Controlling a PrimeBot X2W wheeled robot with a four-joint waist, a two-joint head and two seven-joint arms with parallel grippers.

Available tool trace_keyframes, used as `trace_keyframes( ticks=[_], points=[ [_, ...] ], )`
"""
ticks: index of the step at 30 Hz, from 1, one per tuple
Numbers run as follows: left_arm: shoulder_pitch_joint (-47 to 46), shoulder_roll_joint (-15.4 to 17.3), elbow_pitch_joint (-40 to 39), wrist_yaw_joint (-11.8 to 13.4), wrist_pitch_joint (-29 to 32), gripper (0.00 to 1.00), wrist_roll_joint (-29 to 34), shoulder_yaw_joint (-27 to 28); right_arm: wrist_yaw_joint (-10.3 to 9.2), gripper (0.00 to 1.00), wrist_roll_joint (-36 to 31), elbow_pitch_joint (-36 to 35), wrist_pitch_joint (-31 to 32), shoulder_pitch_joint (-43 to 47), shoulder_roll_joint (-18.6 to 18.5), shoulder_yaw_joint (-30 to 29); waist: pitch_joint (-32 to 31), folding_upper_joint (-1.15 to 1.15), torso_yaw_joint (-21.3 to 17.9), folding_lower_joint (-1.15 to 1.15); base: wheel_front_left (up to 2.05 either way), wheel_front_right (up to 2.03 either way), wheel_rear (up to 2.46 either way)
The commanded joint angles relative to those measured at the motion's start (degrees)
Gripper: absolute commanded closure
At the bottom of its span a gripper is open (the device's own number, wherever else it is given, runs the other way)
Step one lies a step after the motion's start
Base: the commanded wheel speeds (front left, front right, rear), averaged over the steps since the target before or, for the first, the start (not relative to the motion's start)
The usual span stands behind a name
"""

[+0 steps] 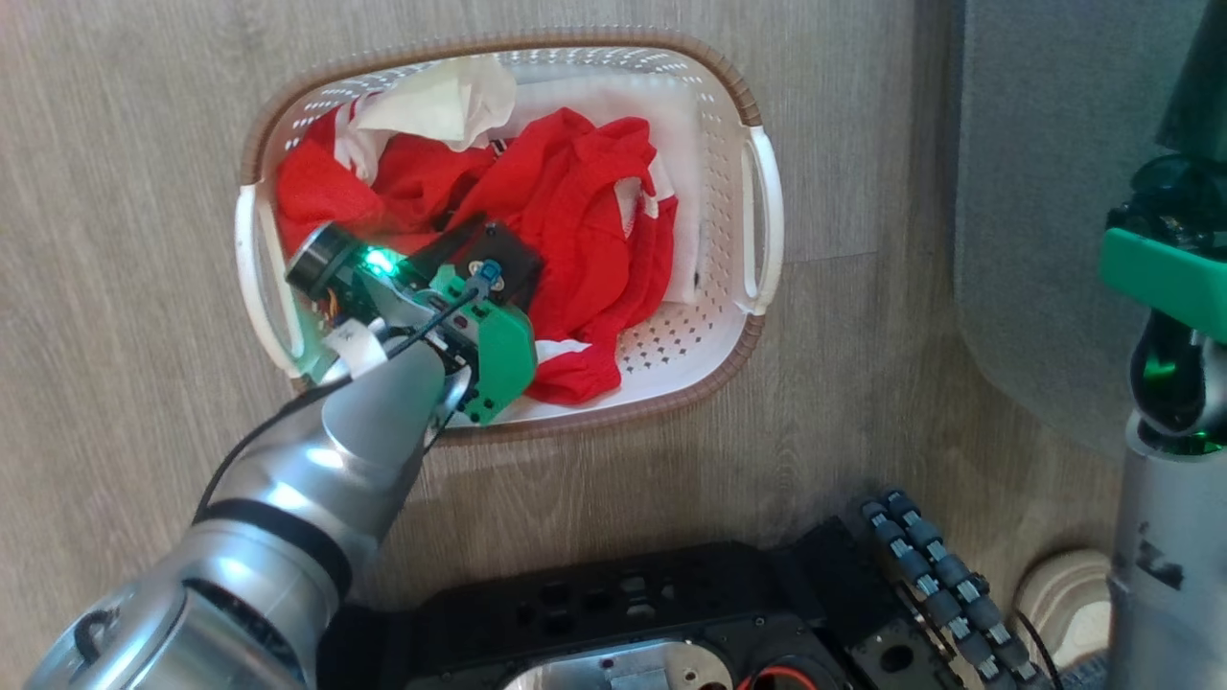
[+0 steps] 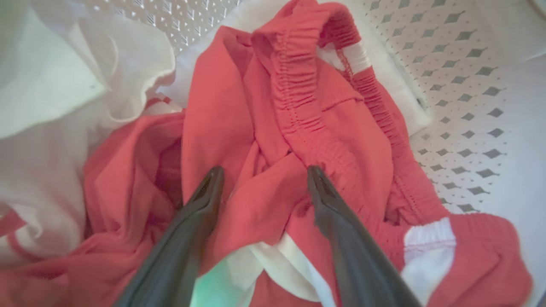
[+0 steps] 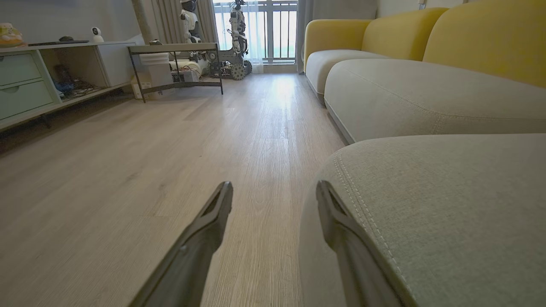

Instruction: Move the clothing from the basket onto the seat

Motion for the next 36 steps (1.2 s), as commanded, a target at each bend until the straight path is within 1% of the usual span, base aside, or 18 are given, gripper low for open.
trace_keyframes(
  ticks=[1, 4, 5, 6, 7, 8, 9, 10, 11, 13, 17, 22, 23, 29, 36],
  points=[
    [0.6, 0.5, 0.7, 0.1, 1.1, 0.00, -0.8, -0.3, -0.01, 0.00, 0.7, -2.1, -0.3, 0.7, -0.4, 1.4, 0.1, 0.00, -0.4, -0.01, 0.00, 0.00, 0.00],
    [0.1, 0.5, 1.4, -0.4, 3.1, 0.00, -1.2, -1.6, -0.01, 0.00, 1.1, -2.0, -0.3, 0.7, -0.4, 1.5, 0.2, 0.00, -0.6, -0.01, 0.00, 0.00, 0.00],
    [0.1, 0.5, 1.4, -0.5, 3.6, 0.07, -1.3, -2.0, -0.01, 0.00, 1.2, -1.9, -0.3, 0.7, -0.4, 1.5, 0.2, 0.00, -0.7, -0.01, 0.00, 0.00, 0.00],
    [0.0, 0.5, 1.3, -0.5, 4.0, 0.29, -1.6, -2.4, -0.01, 0.00, 1.3, -1.9, -0.3, 0.6, -0.4, 1.4, 0.1, 0.00, -0.7, -0.01, 0.00, 0.00, 0.00],
    [0.0, 0.5, 1.0, -0.5, 4.3, 0.53, -1.8, -2.8, -0.01, 0.00, 1.4, -1.8, -0.3, 0.6, -0.4, 1.4, 0.1, 0.00, -0.7, -0.01, 0.00, 0.00, 0.00],
    [0.0, 0.5, 1.0, -0.5, 4.3, 0.53, -1.8, -2.8, -0.01, 0.00, 1.4, -1.8, -0.3, 0.6, -0.4, 1.4, 0.1, 0.00, -0.7, -0.01, 0.00, 0.00, 0.00],
    [0.0, 0.5, 0.7, -0.5, 4.6, 0.72, -2.0, -3.2, -0.01, 0.00, 1.5, -1.8, -0.3, 0.5, -0.4, 1.4, 0.0, 0.00, -0.7, -0.01, 0.00, 0.00, 0.00],
    [0.0, 0.5, 0.4, -0.4, 4.7, 0.96, -2.1, -3.6, -0.01, 0.00, 1.6, -1.7, -0.3, 0.4, -0.4, 1.4, -0.1, 0.00, -0.7, -0.01, 0.00, 0.00, 0.00],
    [0.0, 0.5, 0.2, -0.4, 4.7, 1.00, -2.4, -3.9, -0.01, 0.00, 1.7, -1.6, -0.3, 0.3, -0.4, 1.4, -0.2, 0.00, -0.7, -0.01, 0.00, 0.00, 0.00],
    [0.2, 0.5, -0.2, -0.5, 5.0, 1.00, -2.9, -4.6, -0.01, 0.00, 1.9, -1.4, -0.3, 0.2, -0.4, 1.5, -0.6, 0.00, -0.7, -0.01, 0.00, 0.00, 0.00],
    [0.7, 0.5, -1.3, -0.4, 3.6, 1.00, -4.3, -5.3, -0.01, 0.00, 2.0, -0.7, -0.3, 0.1, -0.4, 1.4, -2.4, 0.00, -0.3, -0.01, 0.00, 0.00, 0.00],
    [1.9, 0.5, -3.2, -0.5, 1.0, 1.00, -6.8, -5.9, -0.01, 0.00, 1.4, 1.3, -0.3, 0.9, -0.4, 1.6, -7.1, 0.00, 1.0, -0.01, 0.00, 0.00, 0.00],
    [2.5, 0.5, -4.2, -0.6, -0.1, 1.00, -7.9, -6.2, -0.01, 0.00, 1.0, 2.5, -0.3, 1.4, -0.4, 1.8, -9.9, 0.00, 1.7, -0.01, 0.00, 0.00, 0.00],
    [4.9, 0.5, -9.6, -0.2, -3.3, 1.00, -12.8, -5.4, -0.01, 0.00, -0.4, 7.0, -0.3, 4.4, -0.4, 1.7, -19.8, 0.00, 4.3, -0.01, 0.00, 0.00, 0.00],
    [6.0, 0.5, -15.3, 0.8, -4.4, 1.00, -16.4, -2.9, -0.01, 0.00, -1.6, 12.3, -0.3, 9.8, -0.4, 2.1, -32.0, 0.00, 6.8, -0.01, 0.00, 0.00, 0.00]
  ],
)
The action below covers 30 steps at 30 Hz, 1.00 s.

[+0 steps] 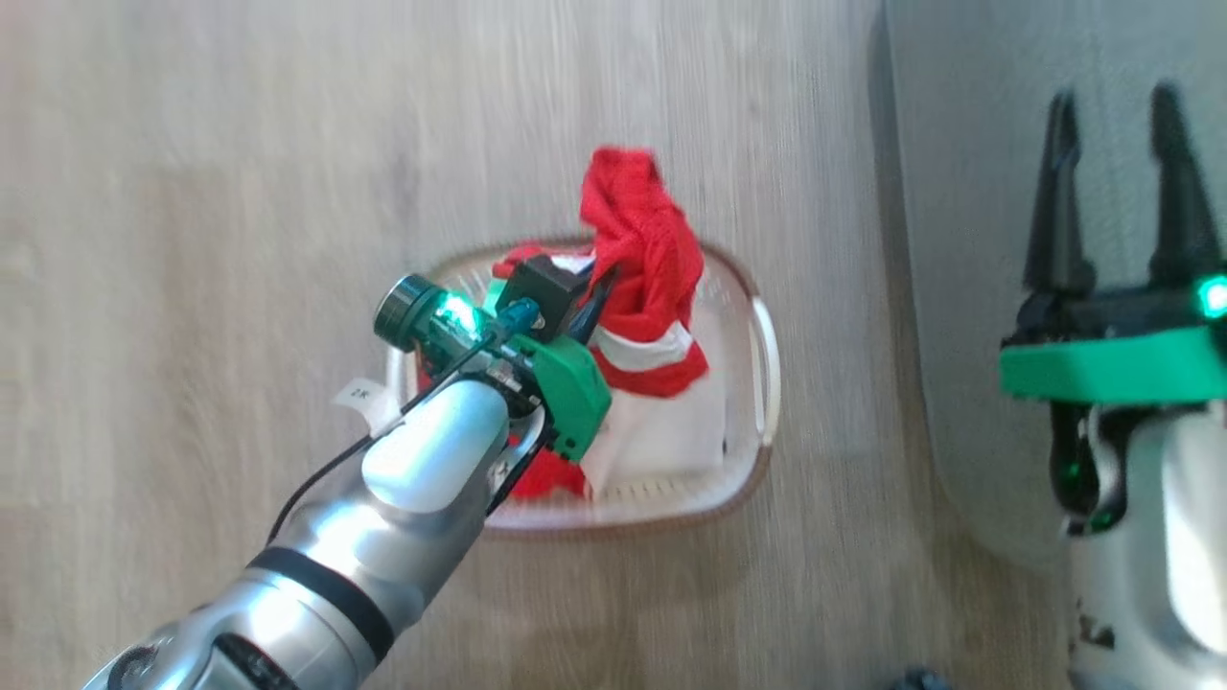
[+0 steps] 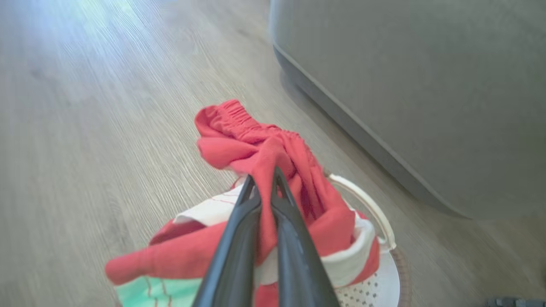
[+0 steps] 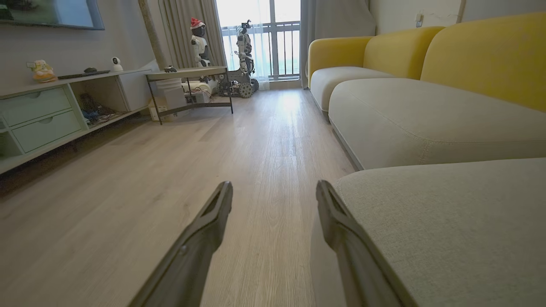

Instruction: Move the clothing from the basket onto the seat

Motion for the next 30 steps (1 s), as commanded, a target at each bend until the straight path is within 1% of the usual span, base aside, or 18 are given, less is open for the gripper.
trace_keyframes(
  ticks=[1, 3, 9, 15, 19, 23, 26, 30],
  points=[
    [0.3, 0.4, -2.7, 0.5, -0.8, 1.00, -0.3, 2.3, -0.01, 0.00, -0.4, -0.8, -0.3, 2.0, -0.4, 1.3, -8.9, -0.01, 2.8, 0.00, 0.00, 0.00, 0.00],
    [0.6, 0.4, -4.2, 0.7, -0.8, 1.00, -0.3, 3.5, -0.01, 0.00, -0.5, 0.4, -0.3, 3.7, -0.4, 1.6, -12.1, -0.01, 3.2, 0.00, 0.00, 0.00, 0.00],
    [1.9, 1.0, -6.6, 0.0, -0.8, 1.00, -0.2, 6.5, -0.01, 0.00, 0.0, 4.1, -0.3, 9.0, -0.4, 2.9, -21.7, -0.01, 3.8, 0.00, 0.00, 0.00, 0.00],
    [1.9, 1.2, -7.2, -1.3, -0.8, 1.00, -0.9, 7.4, -0.01, 0.00, 0.7, 6.5, -0.3, 13.8, -0.4, 5.1, -29.8, -0.01, 4.4, 0.00, 0.00, 0.00, 0.00],
    [0.7, 1.1, -8.3, -1.8, -0.2, 1.00, -1.3, 7.3, -0.01, 0.00, 1.0, 7.0, -0.3, 15.1, -0.4, 6.3, -31.8, -0.01, 4.7, 0.00, 0.00, 0.00, 0.00],
    [-0.9, 0.9, -10.3, -2.3, 1.5, 1.00, -2.0, 7.0, -0.01, 0.00, 1.4, 7.7, -0.3, 15.6, -0.4, 8.9, -33.6, -0.01, 5.1, 0.00, 0.00, 0.00, 0.00],
    [-1.8, 0.8, -11.5, -2.3, 2.6, 1.00, -2.4, 6.7, -0.01, 0.00, 1.6, 8.4, -0.3, 15.3, -0.4, 11.3, -34.6, -0.01, 5.2, 0.00, 0.00, 0.00, 0.00],
    [-3.2, 0.6, -12.9, -2.0, 3.5, 1.00, -3.1, 6.0, -0.01, 0.00, 1.9, 10.0, -0.3, 13.6, -0.4, 16.3, -35.6, -0.01, 5.2, 0.00, 0.00, 0.00, 0.00]
  ],
)
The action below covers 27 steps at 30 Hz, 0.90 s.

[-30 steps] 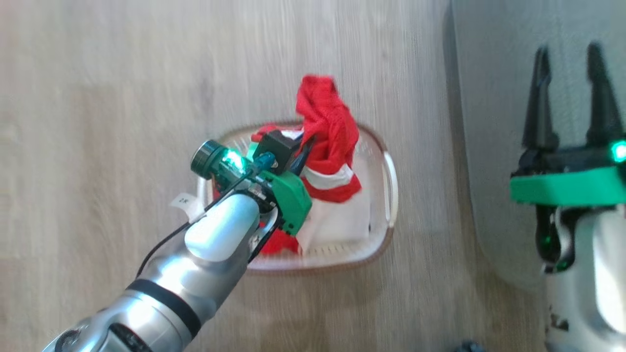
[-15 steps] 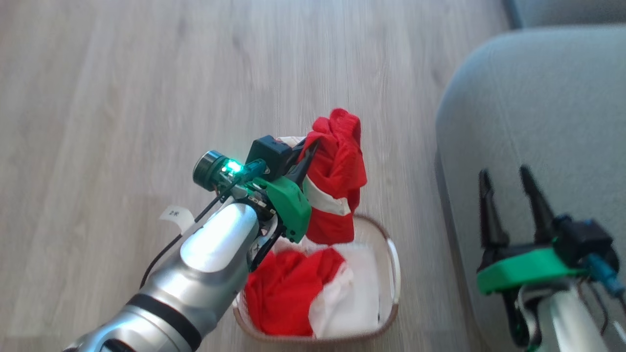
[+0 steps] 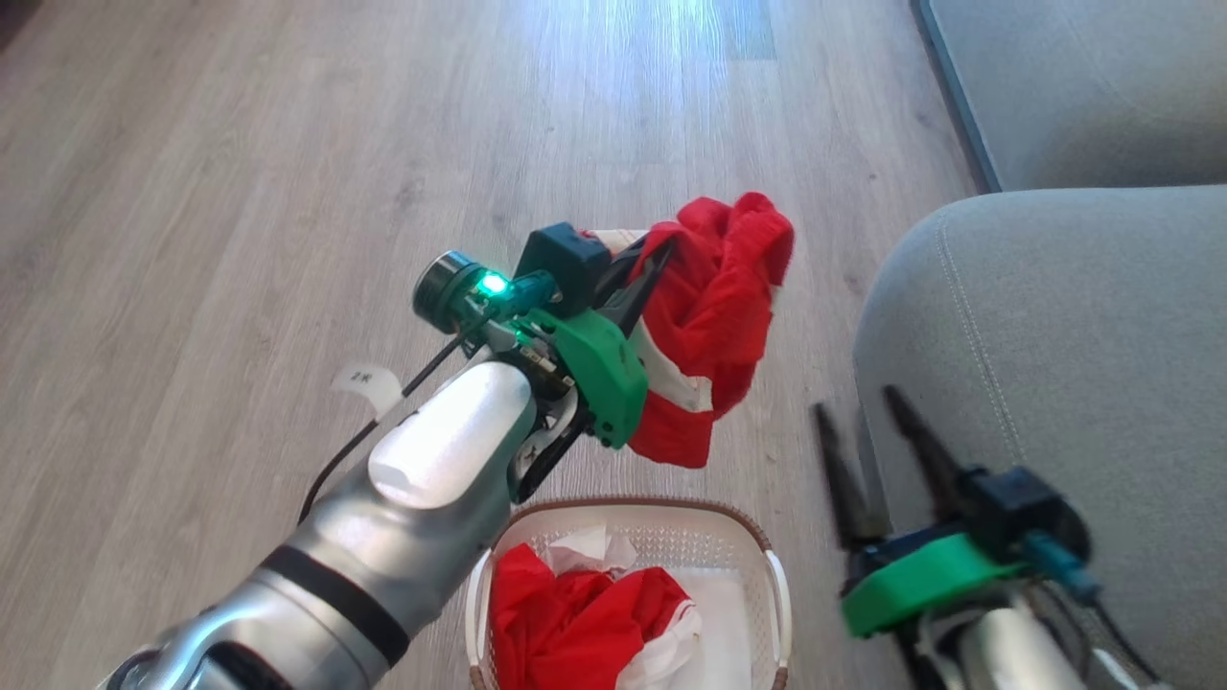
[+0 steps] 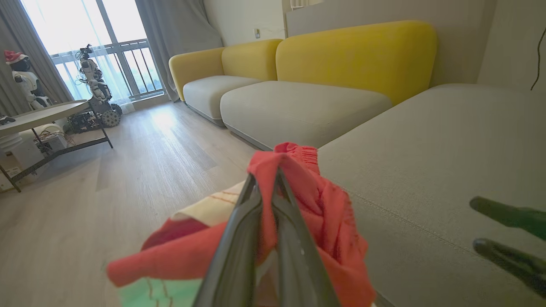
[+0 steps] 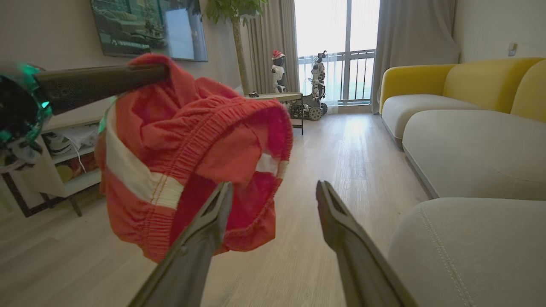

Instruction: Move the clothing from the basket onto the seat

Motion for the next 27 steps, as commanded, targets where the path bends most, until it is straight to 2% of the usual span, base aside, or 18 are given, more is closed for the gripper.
trace_keyframes(
  ticks=[1, 11, 16, 18, 19, 21, 23, 24, 27],
  points=[
    [-4.7, 0.5, -1.8, 0.1, 0.0, 1.00, -0.5, 1.6, -0.01, 0.00, 0.4, -1.4, -0.4, -3.5, -0.5, 2.1, -0.1, 0.00, 0.0, 0.01, 0.00, 0.00, 0.00],
    [-5.6, 0.4, -4.8, 1.3, 0.5, 1.00, -2.9, -1.3, -0.01, 0.00, 2.5, 7.3, -0.4, -10.1, -0.5, 14.2, -1.0, 0.00, 1.3, 0.01, 0.00, 0.00, 0.00],
    [-5.5, 0.4, -5.8, 2.0, 0.4, 1.00, -4.5, -2.5, -0.01, 0.00, 6.2, 12.4, -0.4, -14.2, -0.5, 17.4, -1.1, 0.00, 1.9, 0.01, 0.00, 0.00, 0.00],
    [-5.3, 0.4, -6.2, 2.1, 0.3, 1.00, -5.3, -3.0, -0.01, 0.26, 8.8, 14.4, -0.4, -15.7, -0.5, 18.7, -1.0, 0.00, 2.1, 0.01, 0.00, 0.00, 0.00],
    [-5.2, 0.4, -6.4, 2.2, 0.3, 1.00, -5.7, -3.2, -0.01, 0.31, 10.2, 15.1, -0.4, -16.5, -0.5, 19.8, -1.0, 0.00, 2.3, 0.01, 0.00, 0.00, 0.00],
    [-5.1, 0.4, -6.7, 2.5, 0.2, 1.00, -6.3, -3.7, -0.01, 0.30, 12.4, 16.6, -0.4, -17.9, -0.5, 22.2, -0.9, 0.00, 2.4, 0.01, 0.00, 0.00, 0.00],
    [-5.0, 0.4, -6.8, 2.7, 0.1, 1.00, -6.8, -4.2, -0.01, 0.21, 13.9, 17.6, -0.4, -19.2, -0.5, 23.5, -0.9, 0.00, 2.5, 0.01, 0.00, 0.00, 0.00],
    [-4.9, 0.4, -6.8, 2.8, 0.0, 1.00, -7.0, -4.4, -0.01, 0.22, 14.3, 18.0, -0.4, -19.7, -0.5, 23.7, -0.8, 0.00, 2.6, 0.01, 0.00, 0.00, 0.00],
    [-4.9, 0.4, -6.7, 3.1, -0.2, 1.00, -7.6, -5.0, -0.01, 0.37, 15.5, 18.1, -0.4, -20.4, -0.5, 24.0, -0.7, 0.00, 2.6, 0.01, 0.00, 0.00, 0.00]
  ],
)
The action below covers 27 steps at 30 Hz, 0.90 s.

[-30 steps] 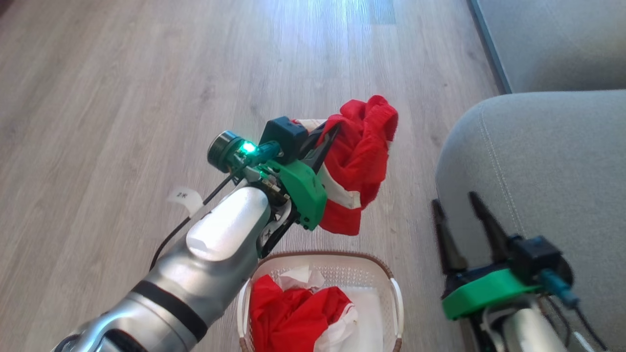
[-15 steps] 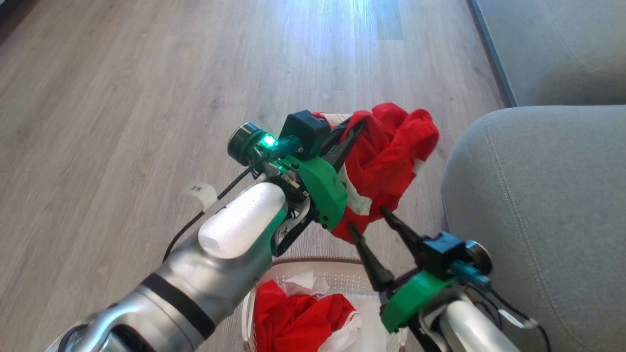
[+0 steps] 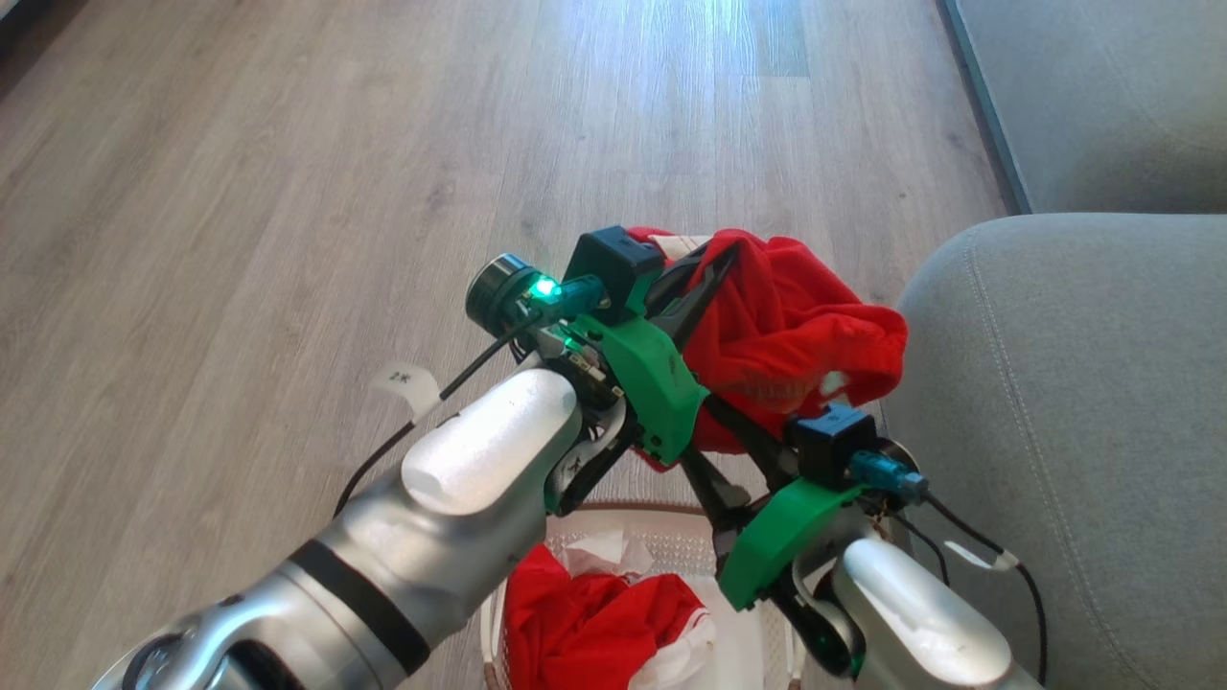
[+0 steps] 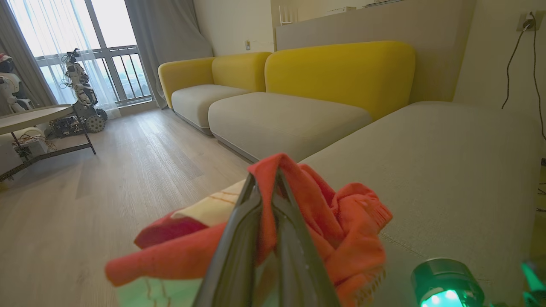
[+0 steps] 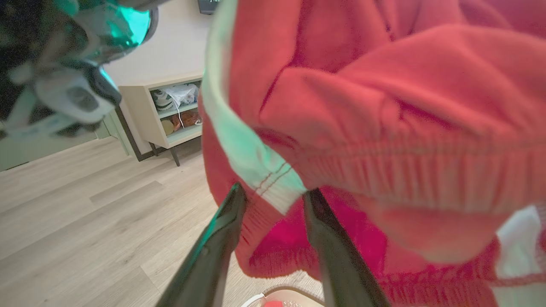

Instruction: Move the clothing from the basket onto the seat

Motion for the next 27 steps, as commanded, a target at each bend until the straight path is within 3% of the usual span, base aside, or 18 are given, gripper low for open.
trace_keyframes(
  ticks=[1, 2, 3, 6, 8, 15, 17, 18, 19, 27],
  points=[
    [-3.5, 0.6, -1.4, 0.6, -0.7, 1.00, -0.8, 1.5, -0.01, 0.42, 1.3, -2.0, -0.4, -2.9, 0.6, 0.8, 0.1, 0.00, -0.1, 0.01, 0.00, 0.00, 0.00],
    [-3.5, 0.6, -1.3, 0.6, -0.8, 1.00, -1.0, 1.4, -0.01, 0.51, 1.6, -2.2, -0.4, -3.1, 0.6, 1.0, 0.2, 0.00, -0.1, 0.01, 0.00, 0.00, 0.00],
    [-3.5, 0.6, -1.3, 0.6, -0.8, 1.00, -1.0, 1.4, -0.01, 0.51, 1.6, -2.2, -0.4, -3.1, 0.6, 1.0, 0.2, 0.00, -0.1, 0.01, 0.00, 0.00, 0.00],
    [-3.3, 0.6, -0.9, 0.8, -1.1, 1.00, -1.7, 1.2, -0.01, 0.74, 1.8, -3.1, -0.4, -3.5, 0.6, 1.6, 0.2, 0.00, -0.3, 0.01, 0.00, 0.00, 0.00],
    [-3.1, 0.6, -0.3, 1.0, -1.3, 1.00, -2.1, 1.2, -0.01, 1.00, 1.5, -3.9, -0.4, -3.7, 0.6, 1.8, 0.3, 0.00, -0.6, 0.01, 0.00, 0.00, 0.00],
    [-1.9, 0.6, 3.0, 1.1, -2.0, 1.00, -3.4, 1.8, -0.01, 1.00, -0.2, -5.3, -0.4, -2.6, 0.6, 0.4, 0.5, 0.00, -1.7, 0.01, 0.00, 0.00, 0.00],
    [-1.5, 0.8, 3.9, 1.0, -2.5, 0.61, -3.7, 2.2, -0.01, 1.00, -0.8, -5.6, -0.4, -2.2, 0.6, -0.7, 0.7, 0.00, -2.2, 0.01, 0.00, 0.00, 0.00],
    [-1.3, 0.8, 4.2, 0.9, -2.7, 0.26, -3.8, 2.4, -0.01, 1.00, -1.2, -5.9, -0.4, -2.1, 0.6, -1.4, 0.7, 0.00, -2.4, 0.01, 0.00, 0.00, 0.00],
    [-1.1, 0.9, 4.5, 0.8, -3.0, 0.00, -3.9, 2.6, -0.01, 1.00, -1.6, -6.0, -0.4, -2.0, 0.6, -2.2, 0.8, 0.00, -2.6, 0.01, 0.00, 0.00, 0.00],
    [1.1, 1.2, 4.8, -0.6, -4.5, 0.00, -3.3, 3.3, -0.01, 1.00, -6.7, -7.0, -0.4, -2.9, 0.6, -10.8, 1.5, 0.00, -5.2, 0.01, 0.00, 0.00, 0.00]
  ],
)
